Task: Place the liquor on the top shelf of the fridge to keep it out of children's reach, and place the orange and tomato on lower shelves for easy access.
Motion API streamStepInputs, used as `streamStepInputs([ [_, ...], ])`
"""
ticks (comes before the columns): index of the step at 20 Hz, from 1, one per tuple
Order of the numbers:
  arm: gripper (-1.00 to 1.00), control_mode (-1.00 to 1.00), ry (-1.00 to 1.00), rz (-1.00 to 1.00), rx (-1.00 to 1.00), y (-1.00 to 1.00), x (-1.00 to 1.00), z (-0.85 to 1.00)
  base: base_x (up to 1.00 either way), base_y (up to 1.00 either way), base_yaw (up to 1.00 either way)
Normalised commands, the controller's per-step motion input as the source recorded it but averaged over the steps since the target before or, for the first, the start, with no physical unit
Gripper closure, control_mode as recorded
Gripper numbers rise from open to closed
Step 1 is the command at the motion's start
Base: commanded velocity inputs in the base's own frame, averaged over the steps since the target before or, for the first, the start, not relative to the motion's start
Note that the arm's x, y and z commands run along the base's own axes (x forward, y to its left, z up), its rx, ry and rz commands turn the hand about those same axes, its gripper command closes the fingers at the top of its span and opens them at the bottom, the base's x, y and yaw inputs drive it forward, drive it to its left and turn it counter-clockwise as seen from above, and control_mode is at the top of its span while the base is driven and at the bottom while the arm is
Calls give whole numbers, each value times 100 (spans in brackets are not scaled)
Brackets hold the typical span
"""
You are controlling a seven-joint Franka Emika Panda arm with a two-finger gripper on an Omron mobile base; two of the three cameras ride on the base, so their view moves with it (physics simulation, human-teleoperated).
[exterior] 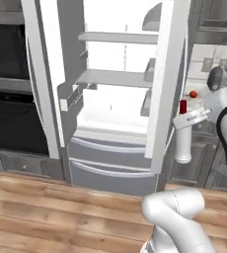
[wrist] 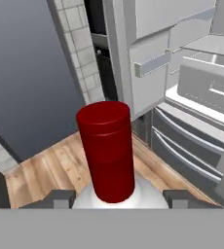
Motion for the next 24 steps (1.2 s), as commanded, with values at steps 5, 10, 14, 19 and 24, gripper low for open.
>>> streamStepInputs([
  [5, 100, 100, 0, 0, 0, 0, 0, 0, 11, 94, -41],
  [10, 100, 100, 0, 0, 0, 0, 0, 0, 18, 80, -44],
  [14, 100, 100, 0, 0, 0, 0, 0, 0, 33, 44, -47],
  [19, 100, 100, 0, 0, 0, 0, 0, 0, 38, 41, -44],
  [24, 100, 100, 0, 0, 0, 0, 0, 0, 39, 44, -22],
])
